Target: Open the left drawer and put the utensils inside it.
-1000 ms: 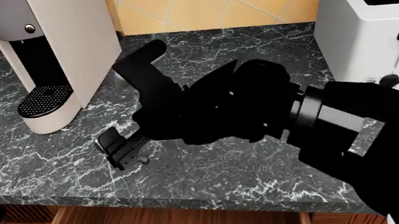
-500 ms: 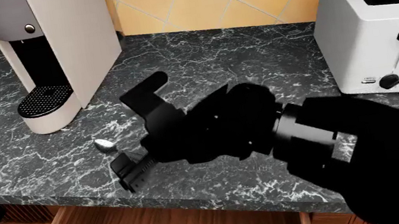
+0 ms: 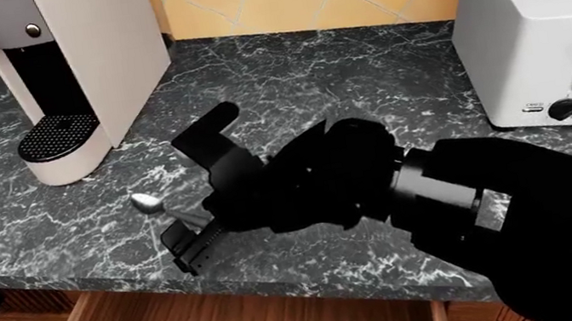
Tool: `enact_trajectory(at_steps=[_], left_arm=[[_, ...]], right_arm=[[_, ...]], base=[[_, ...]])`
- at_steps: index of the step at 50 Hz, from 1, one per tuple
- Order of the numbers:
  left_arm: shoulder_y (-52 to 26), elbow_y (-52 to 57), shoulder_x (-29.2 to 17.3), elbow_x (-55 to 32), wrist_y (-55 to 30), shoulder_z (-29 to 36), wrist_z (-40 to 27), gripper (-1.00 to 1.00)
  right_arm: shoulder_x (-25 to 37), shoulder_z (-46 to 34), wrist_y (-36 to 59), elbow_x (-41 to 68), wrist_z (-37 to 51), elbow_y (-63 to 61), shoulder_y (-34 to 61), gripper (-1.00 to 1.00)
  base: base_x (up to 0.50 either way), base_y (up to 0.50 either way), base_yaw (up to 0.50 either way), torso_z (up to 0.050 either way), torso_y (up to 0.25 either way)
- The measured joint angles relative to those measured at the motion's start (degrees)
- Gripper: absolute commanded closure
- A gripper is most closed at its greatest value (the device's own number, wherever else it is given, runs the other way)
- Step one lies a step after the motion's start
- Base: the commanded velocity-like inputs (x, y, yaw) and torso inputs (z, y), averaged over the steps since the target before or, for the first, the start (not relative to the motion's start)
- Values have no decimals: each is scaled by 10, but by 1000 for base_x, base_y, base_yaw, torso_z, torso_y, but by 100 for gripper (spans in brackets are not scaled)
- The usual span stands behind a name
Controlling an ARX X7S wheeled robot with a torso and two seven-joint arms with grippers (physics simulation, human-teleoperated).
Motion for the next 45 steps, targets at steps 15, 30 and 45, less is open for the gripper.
enact_trajectory(at_steps=[15, 30, 45], left_arm=[[-1, 0, 1, 26, 1, -21, 0, -100], [-3, 0, 1, 27, 12, -14, 0, -100], [-6, 0, 1, 40, 11, -22, 0, -100]], right_arm=[[0, -6, -6, -2, -5, -10, 6, -100], [2, 10, -23, -27, -21, -13, 15, -100], [3, 11, -38, -55, -15, -6, 6, 100]], base=[[0, 0, 0, 0, 0], [0, 0, 0, 0, -107], [0, 0, 0, 0, -2]])
